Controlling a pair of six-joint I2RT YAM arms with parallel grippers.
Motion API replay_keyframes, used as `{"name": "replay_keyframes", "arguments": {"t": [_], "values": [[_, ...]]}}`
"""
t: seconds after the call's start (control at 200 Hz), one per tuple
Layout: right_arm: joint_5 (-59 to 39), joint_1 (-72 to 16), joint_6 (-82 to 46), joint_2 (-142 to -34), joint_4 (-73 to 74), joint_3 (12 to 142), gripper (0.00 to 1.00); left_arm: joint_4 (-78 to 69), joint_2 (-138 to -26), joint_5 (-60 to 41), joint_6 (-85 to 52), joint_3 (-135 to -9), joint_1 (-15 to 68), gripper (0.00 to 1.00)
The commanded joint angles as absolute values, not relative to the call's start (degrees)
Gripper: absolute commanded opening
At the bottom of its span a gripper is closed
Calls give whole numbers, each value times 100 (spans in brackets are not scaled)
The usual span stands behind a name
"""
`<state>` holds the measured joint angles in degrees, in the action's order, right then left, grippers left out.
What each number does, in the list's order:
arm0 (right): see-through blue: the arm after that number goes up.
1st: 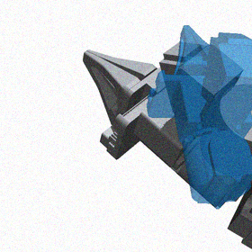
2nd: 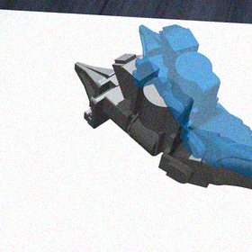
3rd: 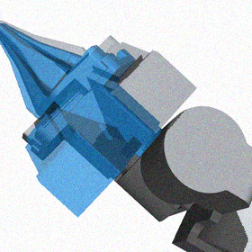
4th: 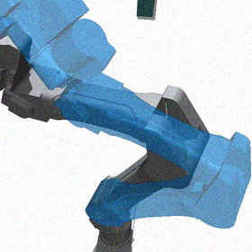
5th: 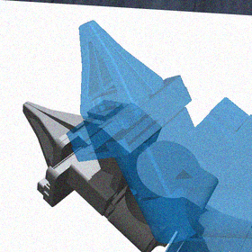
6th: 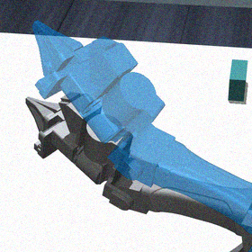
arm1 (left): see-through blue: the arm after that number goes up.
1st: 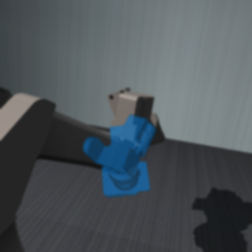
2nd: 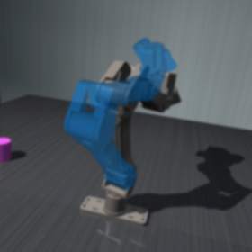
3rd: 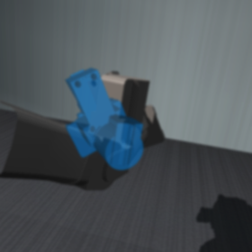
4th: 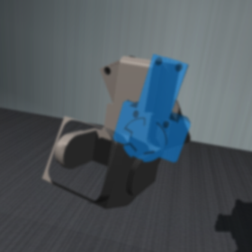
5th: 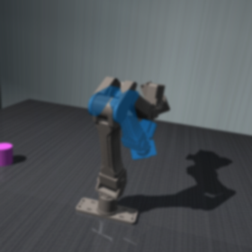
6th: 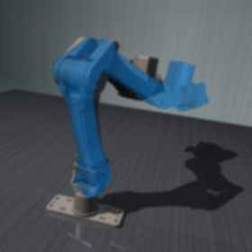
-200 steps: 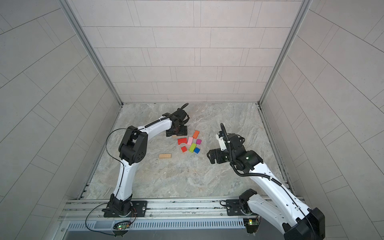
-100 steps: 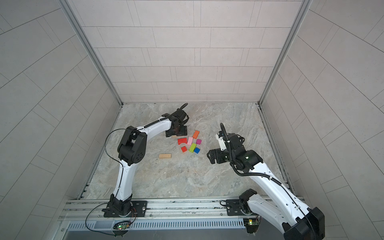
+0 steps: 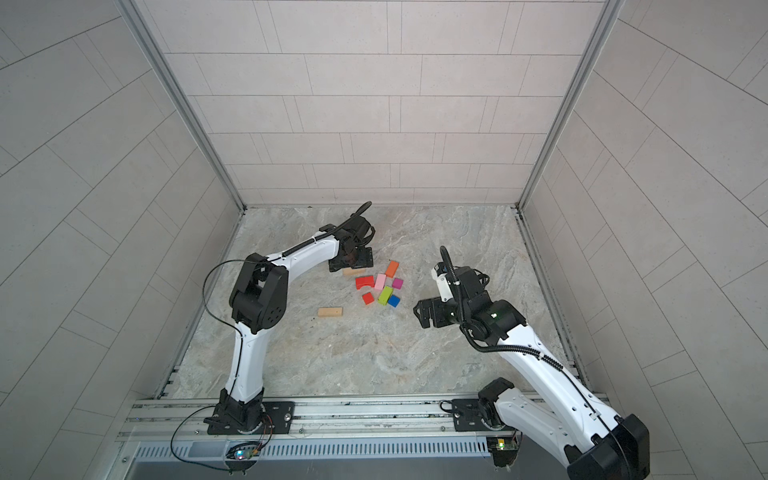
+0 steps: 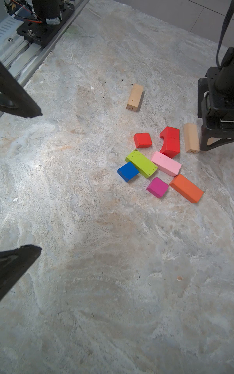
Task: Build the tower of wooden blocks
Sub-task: 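Lower the left gripper and grasp the nearer of those wooden bars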
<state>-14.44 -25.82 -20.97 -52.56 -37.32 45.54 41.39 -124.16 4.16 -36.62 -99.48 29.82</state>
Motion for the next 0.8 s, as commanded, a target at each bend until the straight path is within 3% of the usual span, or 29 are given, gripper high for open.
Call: {"name": "replay_keyframes", "arguments": {"t": [0.0, 0.52, 0.796], "values": [[-1467, -2571, -2048, -5247, -3788, 4658, 99, 4248, -12457, 454, -3976, -9826, 3017, 100], [-1432, -2566, -2022, -5177, -3838, 4623, 99, 4287, -12851, 694, -3924, -10018, 3015, 98], [-1418, -2566, -2023, -5174, -3834, 4623, 99, 4332, -12873, 694, -3835, -10009, 3025, 91]]}}
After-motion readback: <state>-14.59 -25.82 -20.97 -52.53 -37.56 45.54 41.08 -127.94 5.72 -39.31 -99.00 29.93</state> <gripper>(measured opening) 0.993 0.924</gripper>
